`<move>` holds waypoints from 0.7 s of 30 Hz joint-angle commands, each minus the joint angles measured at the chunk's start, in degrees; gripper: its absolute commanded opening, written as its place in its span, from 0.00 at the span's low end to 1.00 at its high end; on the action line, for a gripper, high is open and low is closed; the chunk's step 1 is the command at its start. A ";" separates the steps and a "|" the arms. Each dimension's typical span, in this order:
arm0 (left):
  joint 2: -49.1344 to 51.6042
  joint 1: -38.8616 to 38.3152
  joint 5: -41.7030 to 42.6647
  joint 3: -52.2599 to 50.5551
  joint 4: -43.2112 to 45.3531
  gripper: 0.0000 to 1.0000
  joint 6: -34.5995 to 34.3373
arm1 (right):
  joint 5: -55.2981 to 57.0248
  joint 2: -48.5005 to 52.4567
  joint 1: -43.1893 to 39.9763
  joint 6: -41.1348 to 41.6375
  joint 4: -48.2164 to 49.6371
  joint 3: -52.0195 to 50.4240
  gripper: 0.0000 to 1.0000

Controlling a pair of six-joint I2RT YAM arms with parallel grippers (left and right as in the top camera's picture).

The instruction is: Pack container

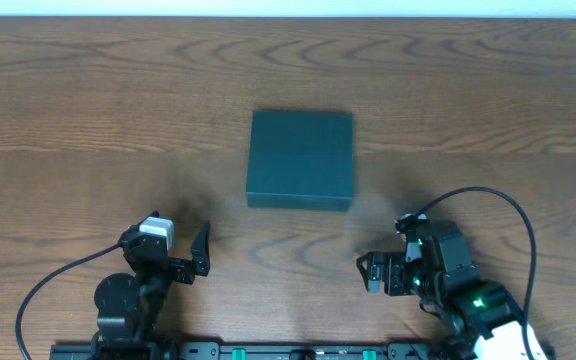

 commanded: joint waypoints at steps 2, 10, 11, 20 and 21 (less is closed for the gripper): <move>-0.52 -0.17 1.03 -1.38 -0.04 0.95 -0.20 | 5.64 -6.19 0.17 -0.22 -0.22 -0.72 0.99; -0.52 -0.17 1.01 -1.38 -0.02 0.95 -0.20 | 6.01 -25.73 0.22 -6.14 7.58 -9.79 0.99; -0.52 -0.17 1.01 -1.38 -0.04 0.95 -0.20 | 5.55 -27.98 0.22 -7.69 8.28 -11.34 0.99; -0.52 -0.17 1.03 -1.38 -0.04 0.95 -0.20 | 5.68 -40.70 0.20 -15.69 8.72 -13.25 0.99; -0.52 -0.17 1.03 -1.38 -0.04 0.95 -0.20 | 5.75 -42.53 0.20 -15.69 8.72 -13.25 0.99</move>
